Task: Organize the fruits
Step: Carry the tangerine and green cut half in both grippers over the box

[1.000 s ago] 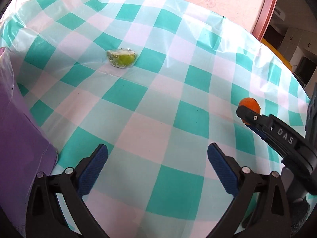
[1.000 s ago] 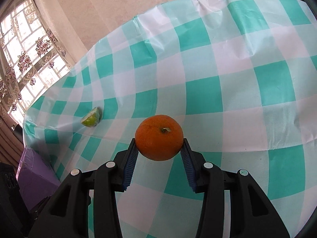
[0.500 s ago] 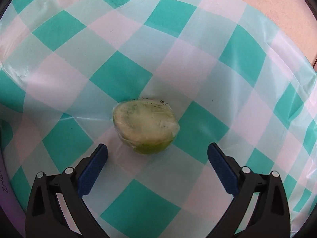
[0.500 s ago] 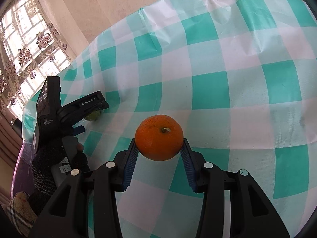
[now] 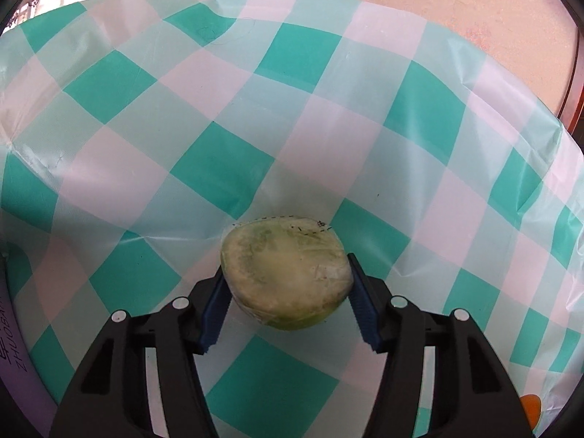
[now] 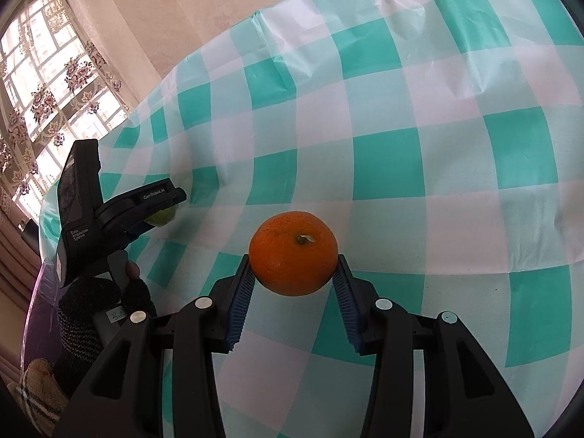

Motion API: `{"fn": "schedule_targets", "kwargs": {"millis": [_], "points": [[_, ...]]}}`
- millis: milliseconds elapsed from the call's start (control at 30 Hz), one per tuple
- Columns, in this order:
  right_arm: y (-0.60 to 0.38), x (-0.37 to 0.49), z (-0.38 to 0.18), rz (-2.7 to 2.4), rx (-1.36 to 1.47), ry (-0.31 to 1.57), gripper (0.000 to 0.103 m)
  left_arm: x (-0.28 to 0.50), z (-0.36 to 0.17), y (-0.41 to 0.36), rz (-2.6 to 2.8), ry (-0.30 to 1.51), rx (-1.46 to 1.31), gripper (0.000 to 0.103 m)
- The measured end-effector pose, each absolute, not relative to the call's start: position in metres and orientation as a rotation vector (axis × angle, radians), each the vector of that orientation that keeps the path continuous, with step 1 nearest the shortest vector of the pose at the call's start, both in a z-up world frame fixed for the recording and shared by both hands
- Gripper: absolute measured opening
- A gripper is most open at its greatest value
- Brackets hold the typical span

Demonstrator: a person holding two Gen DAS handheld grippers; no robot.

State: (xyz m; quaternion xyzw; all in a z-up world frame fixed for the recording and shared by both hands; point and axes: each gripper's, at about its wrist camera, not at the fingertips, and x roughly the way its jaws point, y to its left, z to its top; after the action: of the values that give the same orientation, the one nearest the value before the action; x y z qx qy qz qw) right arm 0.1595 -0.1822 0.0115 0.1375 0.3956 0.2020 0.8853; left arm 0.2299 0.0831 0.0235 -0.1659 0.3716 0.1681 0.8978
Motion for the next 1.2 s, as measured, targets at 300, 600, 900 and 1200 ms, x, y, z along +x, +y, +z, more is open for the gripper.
{"fn": "schedule_targets", "kwargs": {"millis": [300,600,900,1200], "points": [[-0.186,0.154,0.011,0.388,0.296,0.820,0.044,0.151,0.023,0.054,0.235,0.757,-0.454,0.059],[-0.187,0.112,0.011,0.365,0.303,0.817,0.044,0.053,0.016,0.037,0.154,0.757,-0.437,0.059],[-0.188,0.061,0.011,0.358,0.307,0.802,0.044,-0.020,0.019,0.015,0.068,0.715,-0.324,0.060],[-0.180,0.014,0.013,0.378,0.268,0.792,0.044,-0.072,0.026,0.012,0.013,0.656,-0.296,0.060]]}}
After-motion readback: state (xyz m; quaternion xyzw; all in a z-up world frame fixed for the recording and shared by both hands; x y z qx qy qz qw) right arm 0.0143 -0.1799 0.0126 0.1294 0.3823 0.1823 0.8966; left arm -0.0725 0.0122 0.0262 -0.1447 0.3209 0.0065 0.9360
